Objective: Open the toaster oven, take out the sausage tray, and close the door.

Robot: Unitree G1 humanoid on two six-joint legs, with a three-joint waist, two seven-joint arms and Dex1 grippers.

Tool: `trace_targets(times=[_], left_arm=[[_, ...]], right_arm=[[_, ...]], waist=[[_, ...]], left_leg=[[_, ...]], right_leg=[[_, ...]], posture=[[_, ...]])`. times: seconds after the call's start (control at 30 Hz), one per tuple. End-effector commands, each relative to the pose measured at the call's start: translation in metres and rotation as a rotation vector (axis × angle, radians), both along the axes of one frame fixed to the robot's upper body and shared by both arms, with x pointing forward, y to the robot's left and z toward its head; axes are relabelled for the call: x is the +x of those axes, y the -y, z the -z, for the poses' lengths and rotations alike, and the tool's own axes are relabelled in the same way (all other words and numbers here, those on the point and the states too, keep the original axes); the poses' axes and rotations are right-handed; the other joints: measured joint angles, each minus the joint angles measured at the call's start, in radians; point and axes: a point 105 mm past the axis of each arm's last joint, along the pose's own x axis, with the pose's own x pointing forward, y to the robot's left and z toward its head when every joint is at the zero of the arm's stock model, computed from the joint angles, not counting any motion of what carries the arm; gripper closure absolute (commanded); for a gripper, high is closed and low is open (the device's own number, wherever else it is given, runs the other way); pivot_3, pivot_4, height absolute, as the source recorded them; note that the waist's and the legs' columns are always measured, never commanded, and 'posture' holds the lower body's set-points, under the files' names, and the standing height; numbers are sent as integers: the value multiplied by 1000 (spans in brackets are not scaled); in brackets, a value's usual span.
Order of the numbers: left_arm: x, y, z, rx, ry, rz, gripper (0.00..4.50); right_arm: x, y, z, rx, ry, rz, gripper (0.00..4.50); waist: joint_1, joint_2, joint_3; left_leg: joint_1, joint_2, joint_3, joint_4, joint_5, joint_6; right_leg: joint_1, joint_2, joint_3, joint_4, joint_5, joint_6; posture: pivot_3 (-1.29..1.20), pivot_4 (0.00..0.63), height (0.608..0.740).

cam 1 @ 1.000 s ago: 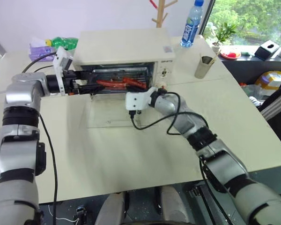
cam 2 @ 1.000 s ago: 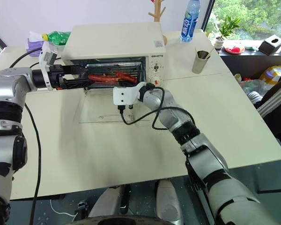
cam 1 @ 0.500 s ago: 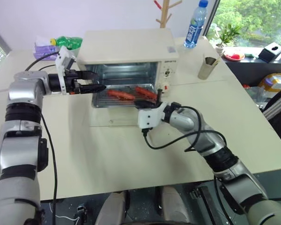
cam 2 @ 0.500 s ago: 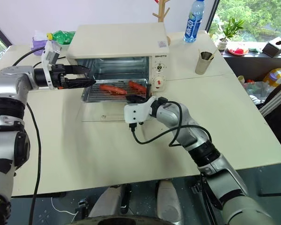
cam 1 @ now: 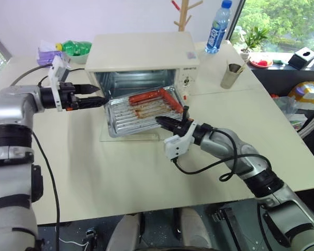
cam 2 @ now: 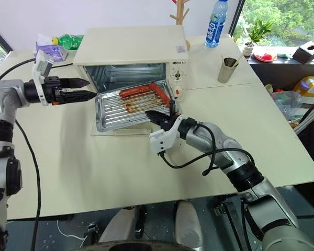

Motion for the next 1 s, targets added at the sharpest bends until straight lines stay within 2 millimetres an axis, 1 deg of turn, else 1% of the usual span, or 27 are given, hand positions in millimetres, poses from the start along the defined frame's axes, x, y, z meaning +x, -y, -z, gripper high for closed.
trace_targets(times=[0.03,0.23,0.3,0.43,0.53,0.6,0.73,0.83,1.0], left_arm=[[-10,-7,-18,-35,44,-23,0],[-33,-16,-12,-108,-28,-57,0],[-41,-19,-9,-138,-67,-69,0],[-59,-18,-1,-245,-180,-82,0],[-80,-9,11,-314,-285,-72,0],[-92,-3,18,-330,-330,-63,0],[-115,11,40,-415,-473,-63,0],[-121,20,50,-472,-531,-69,0],[-122,37,65,-571,-590,-60,0]], right_arm=[[4,6,-19,60,47,21,4452],[-2,13,-18,67,-3,7,4452],[-8,14,-18,69,-26,-14,4452],[-16,18,-24,98,-68,-45,4452],[-22,19,-27,95,-85,-73,4452],[-26,19,-27,86,-90,-89,4452],[-35,18,-28,72,-88,-132,4452],[-42,17,-25,56,-93,-166,4452],[-54,17,-19,26,-95,-226,4452]], waist=[[1,0,0],[-1,0,0],[0,0,0],[0,0,0],[-1,0,0],[-1,0,0],[-1,0,0],[5,0,0],[15,0,0]], left_leg=[[0,0,0,0,0,0],[0,0,0,0,0,0],[0,0,0,0,0,0],[1,1,-1,0,0,0],[1,1,0,-1,0,1],[2,2,0,-1,-1,1],[2,2,0,-1,-1,1],[2,2,0,0,-1,1],[3,2,0,0,0,0]], right_leg=[[0,0,0,0,0,0],[0,0,0,-1,0,0],[1,0,0,-1,0,0],[1,0,0,-1,0,0],[2,0,0,-1,0,0],[2,0,0,-2,0,0],[2,1,0,-2,0,-1],[3,1,0,-2,0,-1],[4,1,1,-3,1,-2]], posture=[[0,150,740],[0,150,740],[0,150,740],[0,150,740],[0,150,740],[0,150,740],[0,150,740],[0,150,740],[0,150,740]])
